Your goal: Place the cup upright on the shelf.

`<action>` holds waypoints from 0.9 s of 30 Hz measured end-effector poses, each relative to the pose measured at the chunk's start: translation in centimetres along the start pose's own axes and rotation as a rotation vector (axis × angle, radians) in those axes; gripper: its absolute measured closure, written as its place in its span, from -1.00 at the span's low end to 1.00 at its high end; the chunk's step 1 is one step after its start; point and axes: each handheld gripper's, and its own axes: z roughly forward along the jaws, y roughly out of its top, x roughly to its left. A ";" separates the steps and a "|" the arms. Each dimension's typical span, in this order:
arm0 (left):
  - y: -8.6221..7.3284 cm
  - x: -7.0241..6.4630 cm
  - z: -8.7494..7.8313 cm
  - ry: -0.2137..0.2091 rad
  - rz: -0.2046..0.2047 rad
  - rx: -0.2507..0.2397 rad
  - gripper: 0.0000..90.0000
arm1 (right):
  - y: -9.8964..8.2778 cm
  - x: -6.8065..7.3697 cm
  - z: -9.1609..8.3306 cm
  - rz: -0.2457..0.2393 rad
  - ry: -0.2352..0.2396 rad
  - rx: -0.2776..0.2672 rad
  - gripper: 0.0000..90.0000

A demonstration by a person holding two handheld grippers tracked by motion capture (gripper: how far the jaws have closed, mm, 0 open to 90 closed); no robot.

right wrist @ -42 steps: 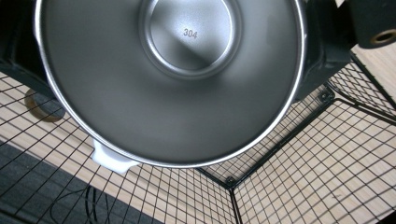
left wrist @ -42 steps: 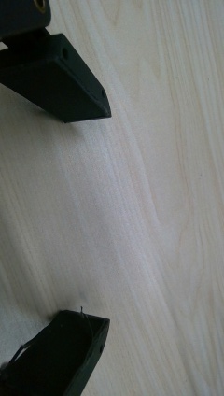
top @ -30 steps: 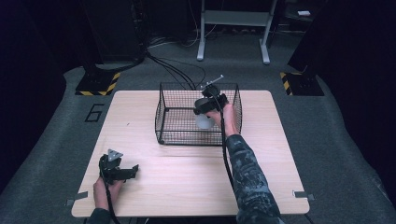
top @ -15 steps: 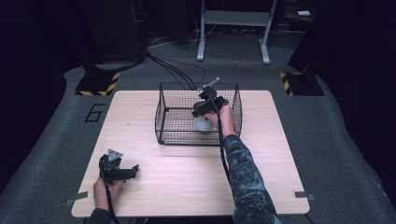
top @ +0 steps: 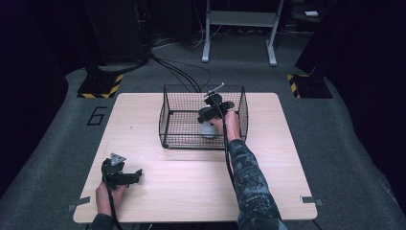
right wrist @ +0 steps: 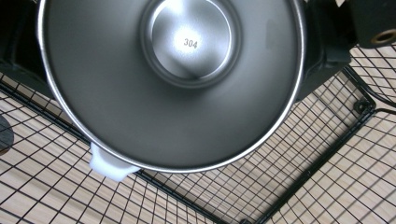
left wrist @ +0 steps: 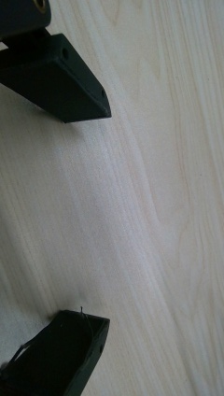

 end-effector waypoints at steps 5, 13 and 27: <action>0.0 0.0 0.0 0.000 0.000 0.000 -0.95 | -0.1 -0.1 0.0 0.000 -0.003 0.011 -0.88; 0.0 0.0 0.0 0.000 0.000 0.000 -0.95 | -0.3 0.1 -0.1 -0.028 -0.022 0.054 -0.88; 0.0 0.0 0.0 0.001 0.000 0.002 -0.95 | -0.6 -0.1 -2.0 0.024 0.002 -0.004 -1.00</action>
